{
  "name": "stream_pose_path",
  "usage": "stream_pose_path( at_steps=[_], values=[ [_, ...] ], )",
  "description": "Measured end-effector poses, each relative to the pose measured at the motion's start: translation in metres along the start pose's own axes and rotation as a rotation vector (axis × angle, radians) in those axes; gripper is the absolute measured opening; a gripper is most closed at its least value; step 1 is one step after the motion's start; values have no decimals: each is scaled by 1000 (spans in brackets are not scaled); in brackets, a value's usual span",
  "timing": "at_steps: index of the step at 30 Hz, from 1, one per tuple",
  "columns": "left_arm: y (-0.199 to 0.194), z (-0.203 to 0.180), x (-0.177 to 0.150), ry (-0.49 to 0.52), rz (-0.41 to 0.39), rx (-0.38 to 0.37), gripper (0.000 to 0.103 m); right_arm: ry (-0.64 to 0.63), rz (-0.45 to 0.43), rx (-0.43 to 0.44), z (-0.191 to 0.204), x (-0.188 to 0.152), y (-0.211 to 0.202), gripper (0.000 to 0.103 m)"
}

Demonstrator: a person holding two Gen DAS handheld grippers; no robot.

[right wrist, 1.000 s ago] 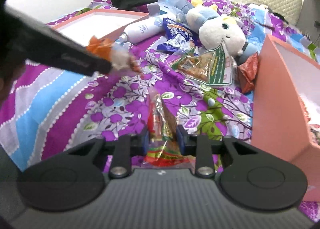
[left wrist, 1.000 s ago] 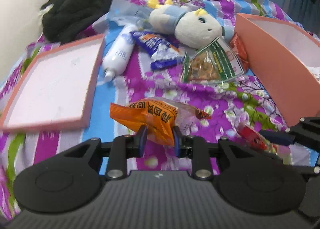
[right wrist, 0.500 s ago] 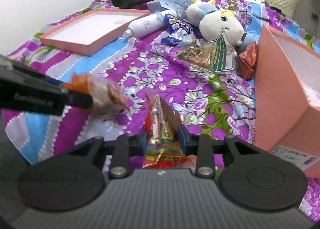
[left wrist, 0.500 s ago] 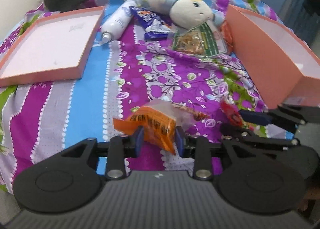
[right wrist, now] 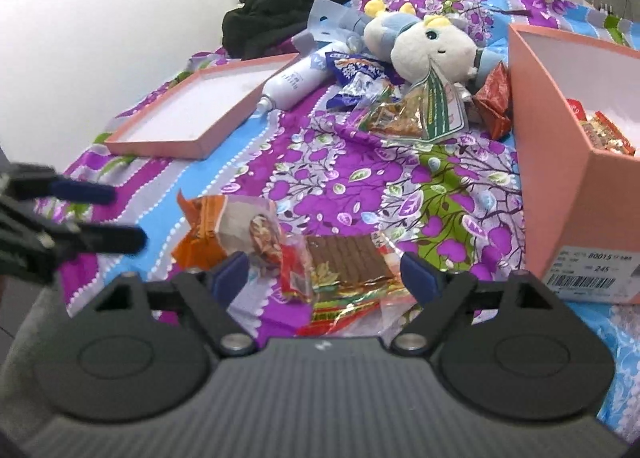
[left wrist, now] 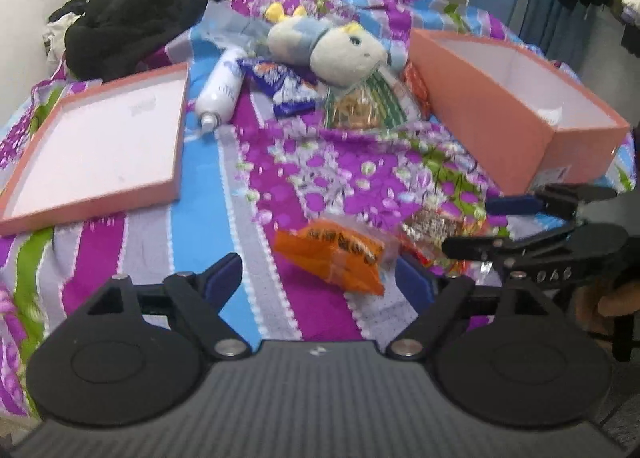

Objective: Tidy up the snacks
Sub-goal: 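Grasp the orange-labelled bag with the left tool while the right grasps the meat-strip bag, then lift both held bags and carry them over the deep pink box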

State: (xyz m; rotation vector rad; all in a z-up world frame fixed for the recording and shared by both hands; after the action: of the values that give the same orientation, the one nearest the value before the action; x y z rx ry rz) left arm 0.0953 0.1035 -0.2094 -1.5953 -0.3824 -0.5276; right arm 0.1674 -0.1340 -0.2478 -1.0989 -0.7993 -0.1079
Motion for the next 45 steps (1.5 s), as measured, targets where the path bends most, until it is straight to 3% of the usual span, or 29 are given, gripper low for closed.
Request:
stream_pose_path(
  at_steps=[8,15,19,26,29,37,39,45],
  values=[
    [13,0,25,192,2,-65,87,5,25,-42,-4,-1,14,84],
    [49,-5,36,363,95,-137,87,-50,55,-72,-9,1,28,84],
    [77,2,46,344,180,-193,87,-118,66,-91,-7,4,39,84],
    [107,2,40,371,293,-192,85,-148,122,-76,-6,12,57,84],
    [109,0,34,374,293,-189,84,-147,139,-71,-5,16,60,74],
    [101,-2,26,324,250,-167,75,-152,175,-84,-1,22,61,69],
    [97,-3,26,300,239,-160,72,-151,171,-90,2,22,60,62],
    [84,-6,23,228,212,-146,67,-161,151,-113,8,20,53,57]
  ],
)
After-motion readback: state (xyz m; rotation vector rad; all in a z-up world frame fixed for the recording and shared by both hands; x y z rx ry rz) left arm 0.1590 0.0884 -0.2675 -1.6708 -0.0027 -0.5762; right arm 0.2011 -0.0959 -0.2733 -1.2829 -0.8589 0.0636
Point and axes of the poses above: each gripper's, at about its wrist camera, not at the fingertips, and y roughly the way its jaws point, z to its left, x to its top, the point moved 2 cm from there along y, roughly the way its jaws point, and after that the axes turned 10 degrees about z, right-handed, at the moved point
